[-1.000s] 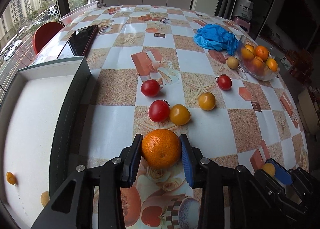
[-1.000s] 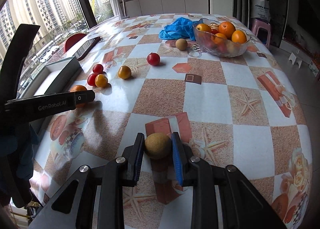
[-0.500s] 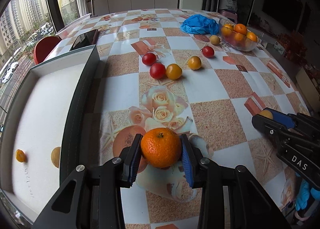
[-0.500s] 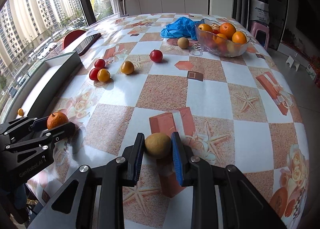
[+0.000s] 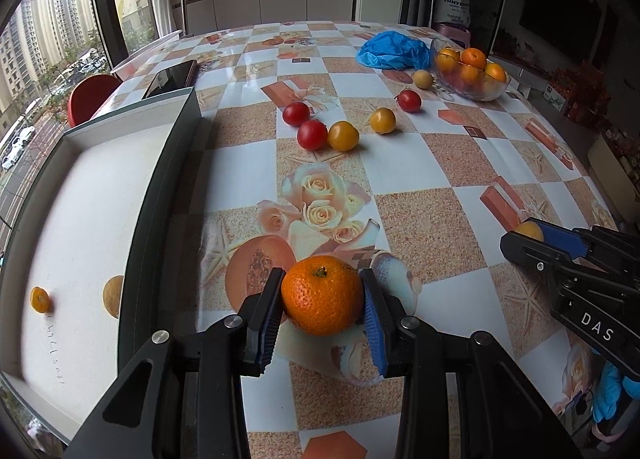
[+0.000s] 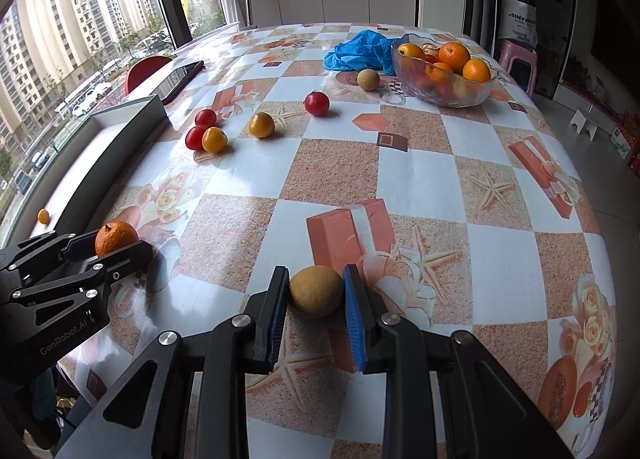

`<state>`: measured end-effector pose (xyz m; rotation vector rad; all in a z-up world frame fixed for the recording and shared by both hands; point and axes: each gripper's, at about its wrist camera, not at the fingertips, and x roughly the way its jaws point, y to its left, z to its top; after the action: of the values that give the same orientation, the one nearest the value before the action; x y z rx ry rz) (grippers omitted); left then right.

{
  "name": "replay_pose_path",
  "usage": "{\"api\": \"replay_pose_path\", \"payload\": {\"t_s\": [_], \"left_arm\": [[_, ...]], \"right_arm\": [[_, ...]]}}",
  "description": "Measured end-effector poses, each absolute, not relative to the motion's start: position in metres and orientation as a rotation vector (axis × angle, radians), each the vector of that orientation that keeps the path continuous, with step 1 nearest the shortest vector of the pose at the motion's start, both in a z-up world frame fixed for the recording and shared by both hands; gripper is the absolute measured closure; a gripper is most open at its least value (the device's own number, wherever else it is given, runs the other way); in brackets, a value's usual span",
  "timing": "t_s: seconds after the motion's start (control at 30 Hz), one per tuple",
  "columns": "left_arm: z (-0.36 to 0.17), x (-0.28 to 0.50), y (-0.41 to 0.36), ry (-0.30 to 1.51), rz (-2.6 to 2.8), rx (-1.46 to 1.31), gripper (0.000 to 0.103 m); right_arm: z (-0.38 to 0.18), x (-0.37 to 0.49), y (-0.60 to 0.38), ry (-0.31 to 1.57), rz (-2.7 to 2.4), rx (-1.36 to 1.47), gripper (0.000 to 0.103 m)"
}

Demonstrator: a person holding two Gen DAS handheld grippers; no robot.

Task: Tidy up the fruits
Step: 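Carry the brown fruit and large orange over to the white tray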

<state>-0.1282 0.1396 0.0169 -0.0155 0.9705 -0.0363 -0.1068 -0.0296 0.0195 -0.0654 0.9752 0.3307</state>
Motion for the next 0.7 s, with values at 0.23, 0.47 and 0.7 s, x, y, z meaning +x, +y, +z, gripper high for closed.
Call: {"api": "replay_pose_path", "payload": {"t_s": [0.23,0.47,0.7], "left_arm": [[0.0167,-0.1285,0.1396,0.97,-0.036,-0.017,0.065],[0.0167,-0.1285,0.1398,0.97,-0.037,-0.017,0.065],[0.0172,-0.1285,0.1402,0.972,-0.039,-0.021,0.065]], "right_arm": [[0.0195,-0.1077,-0.0292,0.976,0.329,-0.076,0.073],[0.0196,-0.1079,-0.029,0.974,0.328,-0.077,0.073],[0.0194,-0.1081,-0.029,0.975,0.326,-0.073,0.073]]}}
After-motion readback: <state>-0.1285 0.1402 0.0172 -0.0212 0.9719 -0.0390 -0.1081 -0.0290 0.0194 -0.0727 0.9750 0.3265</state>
